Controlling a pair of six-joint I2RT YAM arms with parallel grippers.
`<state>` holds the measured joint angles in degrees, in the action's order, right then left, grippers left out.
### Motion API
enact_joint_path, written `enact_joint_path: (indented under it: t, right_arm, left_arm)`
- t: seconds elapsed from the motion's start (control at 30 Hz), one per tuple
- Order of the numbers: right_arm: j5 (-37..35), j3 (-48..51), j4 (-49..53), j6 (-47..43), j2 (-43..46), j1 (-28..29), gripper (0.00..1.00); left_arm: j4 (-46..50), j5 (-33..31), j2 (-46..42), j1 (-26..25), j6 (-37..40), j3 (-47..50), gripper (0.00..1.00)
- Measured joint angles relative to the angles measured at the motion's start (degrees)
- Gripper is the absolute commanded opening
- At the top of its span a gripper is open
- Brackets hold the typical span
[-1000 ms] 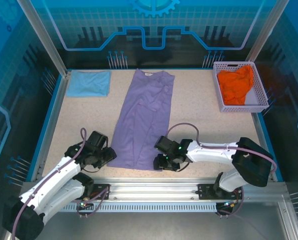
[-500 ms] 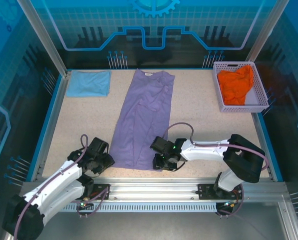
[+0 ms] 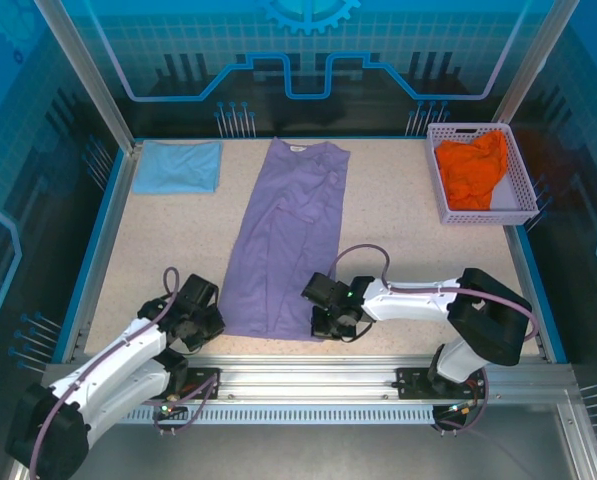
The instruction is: Fold and stack the t-shirts
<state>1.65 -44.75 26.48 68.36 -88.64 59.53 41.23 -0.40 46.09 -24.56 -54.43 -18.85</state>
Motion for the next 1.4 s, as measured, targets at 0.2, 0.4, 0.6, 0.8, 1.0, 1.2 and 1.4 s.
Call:
enact_joint_path:
  t: [0.2, 0.4, 0.6, 0.8, 1.0, 1.2, 1.4]
  right_arm:
    - [-0.2, 7.19, -0.31, 0.02, 7.78, -4.55, 0.0]
    - [-1.31, 15.54, 4.35, -0.04, 20.81, -11.58, 0.0]
    - [-1.46, 20.35, 10.86, -0.72, 33.46, -16.94, 0.0]
    - [-0.87, 22.43, 13.55, -1.38, 36.92, -17.22, 0.0]
    - [-0.24, 20.17, 16.7, -3.06, 37.11, -17.22, 0.0]
    - [-0.85, 7.28, 18.97, -7.76, 33.03, -21.68, 0.0]
    - [0.98, -6.8, 18.14, -15.32, 19.67, -32.13, 0.0]
  left_arm:
    - [-3.82, 2.97, 3.78, -0.76, 1.11, -0.61, 0.0]
    - [-18.56, 12.02, 11.54, -9.62, 0.28, -0.66, 0.0]
    - [-25.38, 15.28, 15.58, -21.29, -4.28, -1.03, 0.0]
    - [-27.06, 13.94, 12.9, -25.49, -11.04, -0.96, 0.0]
    - [-24.11, 10.93, 8.35, -25.86, -13.44, -2.34, 0.0]
    - [-20.33, 9.62, 7.17, -17.84, -12.48, -9.68, 0.0]
    - [-19.63, 12.13, 15.65, -4.52, -8.07, -19.21, 0.0]
